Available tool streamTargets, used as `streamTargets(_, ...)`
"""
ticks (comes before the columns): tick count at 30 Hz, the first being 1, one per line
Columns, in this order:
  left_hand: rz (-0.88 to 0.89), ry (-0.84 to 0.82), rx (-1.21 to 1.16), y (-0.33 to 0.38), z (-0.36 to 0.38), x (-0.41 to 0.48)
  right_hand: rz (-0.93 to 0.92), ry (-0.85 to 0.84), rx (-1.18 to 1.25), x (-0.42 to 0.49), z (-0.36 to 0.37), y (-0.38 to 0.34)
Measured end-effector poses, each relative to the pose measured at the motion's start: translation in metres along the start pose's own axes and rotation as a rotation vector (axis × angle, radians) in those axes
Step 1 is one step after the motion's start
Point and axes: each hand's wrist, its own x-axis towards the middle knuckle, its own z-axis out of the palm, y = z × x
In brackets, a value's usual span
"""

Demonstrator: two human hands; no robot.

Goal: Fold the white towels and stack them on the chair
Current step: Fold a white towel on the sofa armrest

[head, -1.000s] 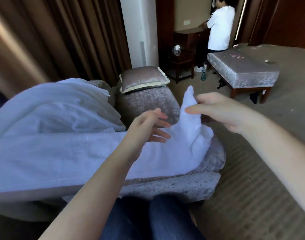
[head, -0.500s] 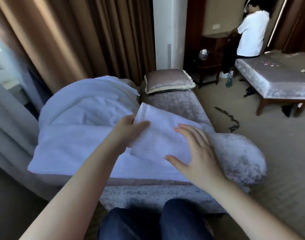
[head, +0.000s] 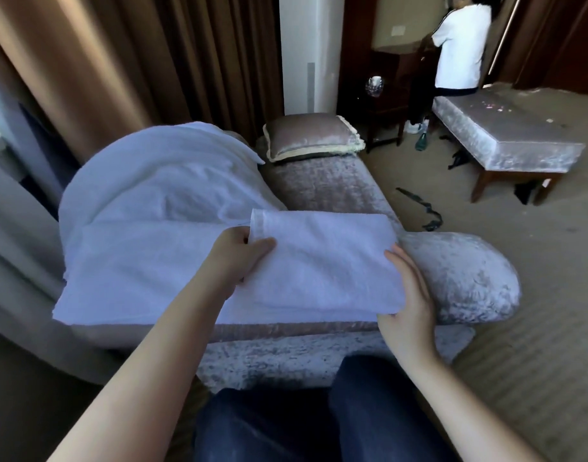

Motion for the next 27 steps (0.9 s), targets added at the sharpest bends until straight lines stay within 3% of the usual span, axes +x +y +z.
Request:
streamTargets(6, 0.04, -0.026, -0.002, -0.007, -0.001, 0.002, -0.058, -0.039, -0.183, -0.005, -0.002, 0.0)
streamTargets(18, 0.114, 0.102, -0.068, -0.004, 0.014, -0.001, -0.264, -0.229, -0.454, 0.01, -0.008, 0.009)
streamTargets(27, 0.067, 0.087, -0.028, 0.021, 0.06, -0.001, -0.38, -0.162, -0.537, 0.04, -0.048, 0.036)
